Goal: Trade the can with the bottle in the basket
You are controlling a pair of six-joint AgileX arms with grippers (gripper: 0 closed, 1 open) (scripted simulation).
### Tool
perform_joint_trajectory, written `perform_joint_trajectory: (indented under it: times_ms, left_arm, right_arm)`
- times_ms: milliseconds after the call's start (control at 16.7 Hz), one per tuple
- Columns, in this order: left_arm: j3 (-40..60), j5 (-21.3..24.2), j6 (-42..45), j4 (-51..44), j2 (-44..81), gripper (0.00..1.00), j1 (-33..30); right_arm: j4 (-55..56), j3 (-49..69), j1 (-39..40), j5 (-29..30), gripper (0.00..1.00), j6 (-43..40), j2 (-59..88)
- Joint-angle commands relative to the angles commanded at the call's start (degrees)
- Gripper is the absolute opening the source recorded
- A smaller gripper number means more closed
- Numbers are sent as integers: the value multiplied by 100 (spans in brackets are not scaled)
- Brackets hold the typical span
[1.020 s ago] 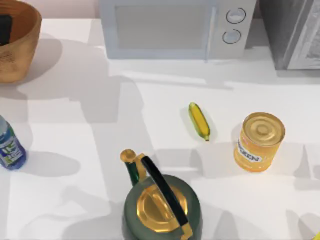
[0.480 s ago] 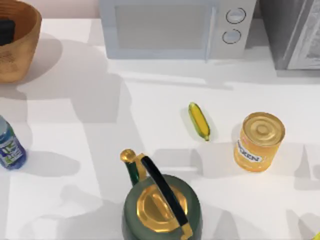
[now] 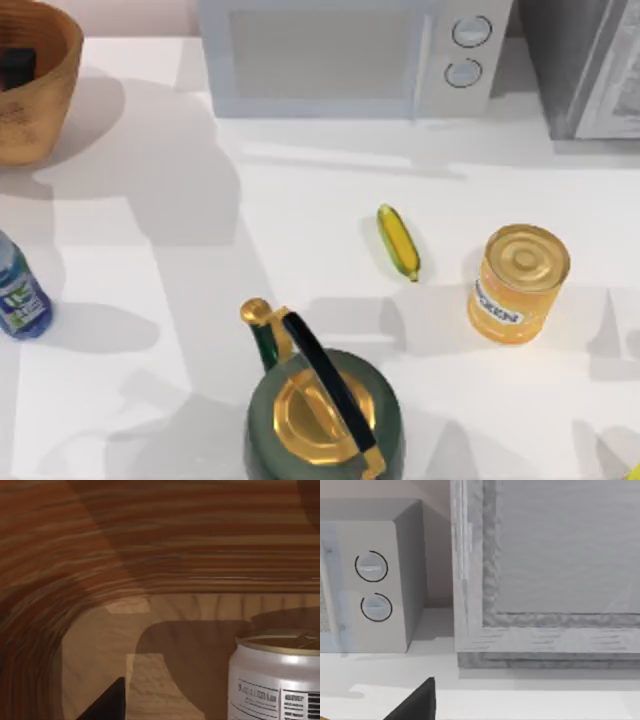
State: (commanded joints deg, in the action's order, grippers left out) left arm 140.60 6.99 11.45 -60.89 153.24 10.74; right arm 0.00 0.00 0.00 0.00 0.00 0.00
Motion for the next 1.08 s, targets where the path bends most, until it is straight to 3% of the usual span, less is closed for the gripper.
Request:
perform_joint_trajectory:
  times_ms: [720,1080]
  left_arm:
    - [0,0,0,0,0,2,0]
    - [0,0,0,0,0,0,0]
  right_arm:
    - [0,0,0,0,100,0,0]
    - [0,0,0,0,100,0,0]
